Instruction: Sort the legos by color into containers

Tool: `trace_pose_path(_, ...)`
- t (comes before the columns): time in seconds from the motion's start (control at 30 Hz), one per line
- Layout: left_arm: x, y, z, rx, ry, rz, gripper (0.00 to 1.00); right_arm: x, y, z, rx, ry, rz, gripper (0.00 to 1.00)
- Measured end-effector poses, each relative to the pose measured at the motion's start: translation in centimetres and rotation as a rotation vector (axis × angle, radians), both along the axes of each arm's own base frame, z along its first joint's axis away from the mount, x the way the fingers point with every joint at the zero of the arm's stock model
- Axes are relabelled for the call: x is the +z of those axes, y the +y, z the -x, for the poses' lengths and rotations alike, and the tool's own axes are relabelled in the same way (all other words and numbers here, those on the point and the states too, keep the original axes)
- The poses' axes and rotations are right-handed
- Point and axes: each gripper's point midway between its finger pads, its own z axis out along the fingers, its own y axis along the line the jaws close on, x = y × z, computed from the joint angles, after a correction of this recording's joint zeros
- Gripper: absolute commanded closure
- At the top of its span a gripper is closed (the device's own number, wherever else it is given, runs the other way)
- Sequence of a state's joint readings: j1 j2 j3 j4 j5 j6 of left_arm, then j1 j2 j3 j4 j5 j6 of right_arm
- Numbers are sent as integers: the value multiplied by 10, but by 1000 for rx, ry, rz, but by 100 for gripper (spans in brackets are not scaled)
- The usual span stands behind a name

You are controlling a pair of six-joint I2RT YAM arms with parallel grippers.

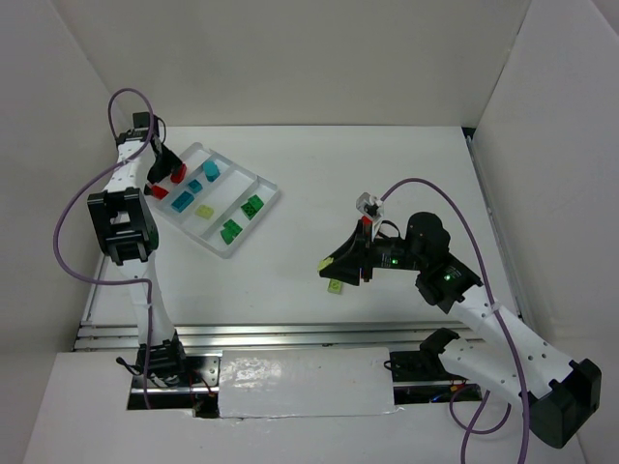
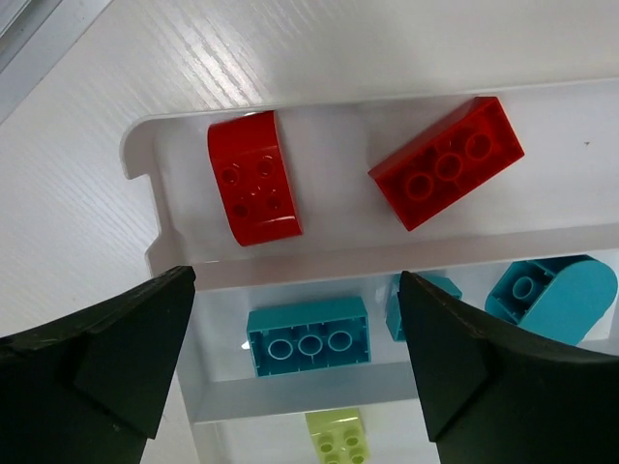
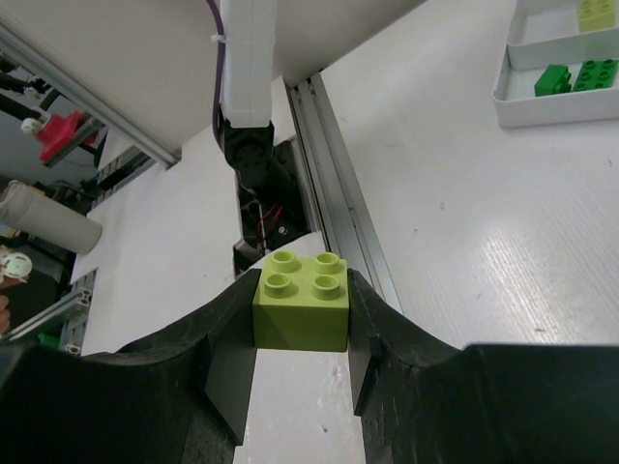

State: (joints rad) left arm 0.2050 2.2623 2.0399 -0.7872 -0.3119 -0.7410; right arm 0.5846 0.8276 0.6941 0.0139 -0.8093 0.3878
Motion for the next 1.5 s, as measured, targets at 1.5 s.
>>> trace_pose_path(1.5,221,-440,337,-1818,-1209,44,1,44,-12,-21,-315,649,-190,100)
